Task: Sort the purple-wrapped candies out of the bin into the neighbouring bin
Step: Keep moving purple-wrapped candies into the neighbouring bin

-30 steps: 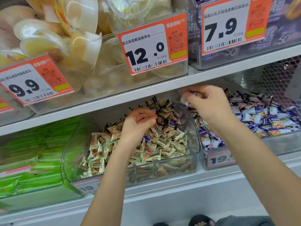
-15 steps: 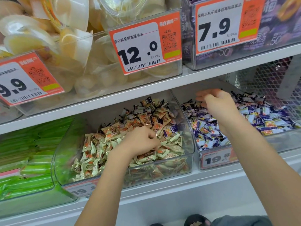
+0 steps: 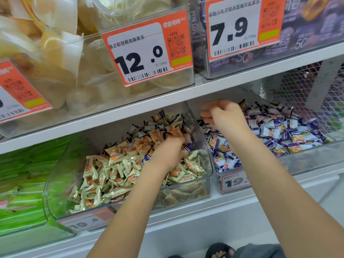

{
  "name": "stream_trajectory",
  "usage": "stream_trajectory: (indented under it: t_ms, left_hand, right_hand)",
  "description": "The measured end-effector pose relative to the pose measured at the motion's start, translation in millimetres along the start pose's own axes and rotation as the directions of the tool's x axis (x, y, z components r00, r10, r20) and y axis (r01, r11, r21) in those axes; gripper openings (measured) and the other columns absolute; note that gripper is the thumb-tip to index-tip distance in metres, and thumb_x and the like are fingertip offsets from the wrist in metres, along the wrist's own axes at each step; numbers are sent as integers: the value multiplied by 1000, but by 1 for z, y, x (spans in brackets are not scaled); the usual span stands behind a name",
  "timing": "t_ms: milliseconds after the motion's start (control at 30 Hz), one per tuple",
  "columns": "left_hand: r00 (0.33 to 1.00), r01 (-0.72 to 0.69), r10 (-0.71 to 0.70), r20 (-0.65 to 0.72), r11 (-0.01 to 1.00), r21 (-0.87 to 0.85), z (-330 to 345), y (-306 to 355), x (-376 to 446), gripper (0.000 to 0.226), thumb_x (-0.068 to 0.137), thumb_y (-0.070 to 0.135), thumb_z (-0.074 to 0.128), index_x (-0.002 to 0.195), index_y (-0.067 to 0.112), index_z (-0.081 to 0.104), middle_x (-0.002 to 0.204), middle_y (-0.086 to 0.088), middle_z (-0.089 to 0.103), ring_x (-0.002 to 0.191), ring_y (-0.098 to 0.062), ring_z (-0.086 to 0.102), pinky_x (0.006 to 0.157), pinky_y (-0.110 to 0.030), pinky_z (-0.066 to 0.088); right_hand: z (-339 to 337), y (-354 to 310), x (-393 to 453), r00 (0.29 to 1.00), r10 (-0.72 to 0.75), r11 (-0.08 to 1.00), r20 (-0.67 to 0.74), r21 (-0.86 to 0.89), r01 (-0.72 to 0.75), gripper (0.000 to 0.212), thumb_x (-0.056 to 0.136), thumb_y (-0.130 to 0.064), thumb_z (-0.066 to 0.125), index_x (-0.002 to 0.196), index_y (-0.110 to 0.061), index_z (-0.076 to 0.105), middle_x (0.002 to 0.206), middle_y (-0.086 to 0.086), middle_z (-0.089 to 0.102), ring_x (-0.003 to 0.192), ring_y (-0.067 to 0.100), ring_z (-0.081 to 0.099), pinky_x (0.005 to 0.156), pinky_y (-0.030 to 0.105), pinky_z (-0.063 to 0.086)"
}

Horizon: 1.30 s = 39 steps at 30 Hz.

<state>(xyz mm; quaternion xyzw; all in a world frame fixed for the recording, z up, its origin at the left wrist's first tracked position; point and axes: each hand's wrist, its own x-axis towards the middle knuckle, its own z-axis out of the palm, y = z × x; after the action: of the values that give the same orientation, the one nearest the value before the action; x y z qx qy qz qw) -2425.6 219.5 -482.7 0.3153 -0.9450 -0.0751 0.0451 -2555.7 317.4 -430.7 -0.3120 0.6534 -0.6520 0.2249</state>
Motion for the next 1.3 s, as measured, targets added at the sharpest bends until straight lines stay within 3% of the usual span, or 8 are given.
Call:
stream_trajectory:
  t_ms: [167, 333, 500, 633, 800, 967, 1067, 1300]
  left_hand:
    - [996, 91, -87, 31, 983, -162, 1, -6, -1, 8, 90, 14, 62, 86, 13, 54, 85, 1, 55, 74, -13, 52, 65, -26, 42]
    - [982, 155, -180, -63, 944, -290, -10, -4, -12, 7, 92, 15, 57, 85, 15, 57, 83, -3, 62, 78, -23, 60, 72, -38, 52]
    - [908, -23, -202, -366, 850, -526, -35, 16, -26, 11, 88, 16, 63, 80, 21, 58, 77, 11, 59, 70, 4, 54, 62, -6, 41]
    - [905, -121, -167, -391, 780, -614, -36, 36, -33, 8, 88, 9, 63, 86, 18, 61, 78, 10, 63, 68, 5, 55, 65, -7, 43]
    - [891, -149, -183, -415, 746, -649, -36, 39, -30, 12, 90, 11, 61, 85, 21, 59, 80, 9, 63, 70, 5, 57, 65, -7, 44]
    - [909, -45, -244, -339, 750, -660, -30, 22, -20, 15, 88, 10, 63, 99, 20, 59, 92, 8, 66, 80, 2, 60, 71, -6, 46]
    - [973, 89, -184, -141, 857, -507, -17, 11, -6, 30, 86, 7, 62, 116, 14, 61, 110, 0, 65, 93, -8, 60, 82, -19, 48]
    - [986, 118, -106, 129, 989, -86, 0, -3, 35, 68, 79, 23, 73, 140, 22, 44, 149, -6, 24, 126, -28, 41, 97, -27, 40]
  right_hand:
    - [-6, 5, 3, 999, -19, 998, 46, -65, 22, 27, 94, -11, 41, 90, -22, 65, 86, 0, 71, 84, 17, 68, 72, 34, 55]
    - [-8, 3, 3, 999, -43, 998, 26, -54, 44, 23, 95, -12, 44, 93, -19, 66, 87, 3, 71, 76, 13, 69, 68, 28, 55]
    - [-4, -5, -7, 933, -231, 946, 276, -161, 282, 13, 90, -29, 61, 103, -32, 61, 94, -12, 67, 71, 0, 64, 67, 18, 50]
    - [2, -6, -12, 876, -233, 916, 423, -208, 344, 24, 85, -19, 69, 104, -33, 65, 100, -12, 67, 95, 3, 62, 86, 24, 51]
    - [-4, -4, -10, 883, -207, 878, 421, -319, 358, 23, 87, -29, 67, 108, -33, 62, 106, -10, 64, 97, 10, 59, 81, 26, 47]
    - [-13, -4, -1, 962, -209, 948, 172, -205, 243, 14, 81, -16, 72, 87, -26, 64, 86, -2, 67, 85, 17, 63, 76, 26, 47]
    - [-28, -1, 8, 989, -150, 935, 2, -326, 142, 17, 88, -18, 64, 105, -18, 63, 105, 8, 65, 98, 27, 62, 89, 36, 48]
    - [-32, 7, 16, 987, -114, 898, 112, -414, 151, 29, 92, -27, 61, 120, -20, 57, 113, 3, 58, 87, 16, 51, 73, 27, 39]
